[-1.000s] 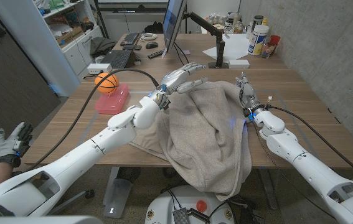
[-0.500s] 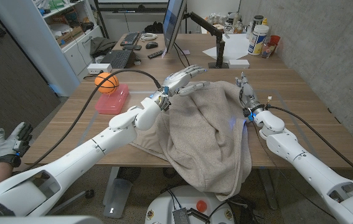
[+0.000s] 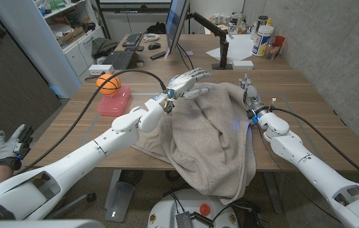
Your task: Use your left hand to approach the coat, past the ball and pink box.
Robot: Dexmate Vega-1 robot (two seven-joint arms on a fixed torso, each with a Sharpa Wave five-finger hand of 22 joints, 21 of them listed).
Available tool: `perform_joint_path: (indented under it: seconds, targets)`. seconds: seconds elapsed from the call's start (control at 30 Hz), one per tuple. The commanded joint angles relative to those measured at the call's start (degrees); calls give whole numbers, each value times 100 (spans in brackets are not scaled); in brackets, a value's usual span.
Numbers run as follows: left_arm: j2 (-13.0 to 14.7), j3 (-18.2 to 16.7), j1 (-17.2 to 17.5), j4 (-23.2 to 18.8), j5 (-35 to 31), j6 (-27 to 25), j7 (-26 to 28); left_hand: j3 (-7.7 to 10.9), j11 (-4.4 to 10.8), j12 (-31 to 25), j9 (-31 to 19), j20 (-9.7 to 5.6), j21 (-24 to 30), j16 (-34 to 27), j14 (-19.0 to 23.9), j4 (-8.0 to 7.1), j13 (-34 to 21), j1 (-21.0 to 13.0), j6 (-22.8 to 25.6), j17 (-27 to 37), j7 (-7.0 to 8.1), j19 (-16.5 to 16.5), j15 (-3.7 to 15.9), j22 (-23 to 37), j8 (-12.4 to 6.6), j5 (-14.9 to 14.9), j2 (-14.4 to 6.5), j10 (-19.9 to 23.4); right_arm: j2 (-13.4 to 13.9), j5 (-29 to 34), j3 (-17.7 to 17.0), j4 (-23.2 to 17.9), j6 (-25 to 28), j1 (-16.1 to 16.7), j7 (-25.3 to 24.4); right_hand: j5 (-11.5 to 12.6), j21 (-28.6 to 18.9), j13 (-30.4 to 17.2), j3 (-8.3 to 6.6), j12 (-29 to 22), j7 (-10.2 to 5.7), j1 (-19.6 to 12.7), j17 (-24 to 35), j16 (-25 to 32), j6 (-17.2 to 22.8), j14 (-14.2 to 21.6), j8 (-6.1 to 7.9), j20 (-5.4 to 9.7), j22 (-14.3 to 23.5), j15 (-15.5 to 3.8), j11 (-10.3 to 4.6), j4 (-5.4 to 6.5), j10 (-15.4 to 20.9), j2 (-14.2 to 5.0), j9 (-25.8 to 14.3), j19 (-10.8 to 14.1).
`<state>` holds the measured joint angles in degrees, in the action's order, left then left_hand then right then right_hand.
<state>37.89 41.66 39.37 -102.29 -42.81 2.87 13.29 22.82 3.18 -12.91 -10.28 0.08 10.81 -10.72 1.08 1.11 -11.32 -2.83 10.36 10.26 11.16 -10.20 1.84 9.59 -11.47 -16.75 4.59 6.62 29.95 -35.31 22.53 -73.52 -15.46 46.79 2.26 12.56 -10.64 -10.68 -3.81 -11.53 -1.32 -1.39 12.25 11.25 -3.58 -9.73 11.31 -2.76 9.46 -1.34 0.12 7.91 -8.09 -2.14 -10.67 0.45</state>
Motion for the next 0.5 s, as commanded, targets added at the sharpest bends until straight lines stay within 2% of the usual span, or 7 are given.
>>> perform_joint_path:
  seconds: [0.03, 0.33, 0.5]
  targets:
    - [14, 41, -25, -34, -180, -26, -27, -27, 33, 6, -9, -26, 1, 1, 39, 17, -13, -18, 19, 13, 8, -13, 513, 21, 4, -48, 61, 8, -2, -7, 8, 3, 8, -10, 15, 45, -13, -11, 35, 23, 1, -6, -3, 27, 14, -155, -12, -9, 23, 11, 21, 24, -10, -36, -3, -1]
    - [7, 107, -46, -11, -383, -25, 36, -34, 29, 8, -11, -28, 1, 1, 41, 19, -14, -17, 25, 14, 12, -15, 525, 21, 6, -66, 61, 12, -2, -9, 8, 1, 10, -9, 15, 45, -13, -11, 39, 24, 3, -9, -9, 28, 12, -156, -15, -10, 23, 11, 27, 22, -12, -42, -3, 0]
    - [18, 108, -25, 4, -433, -15, 118, -42, 75, 12, -12, -30, 1, 6, 30, 17, -14, -10, -3, 15, 25, -14, 526, 21, 19, -78, 62, 8, -9, 7, 14, 29, -23, -20, 28, 45, -13, -11, 41, 25, 5, -10, -12, 28, 14, -156, -15, -11, 23, 12, 24, 21, -13, -44, -3, -1]
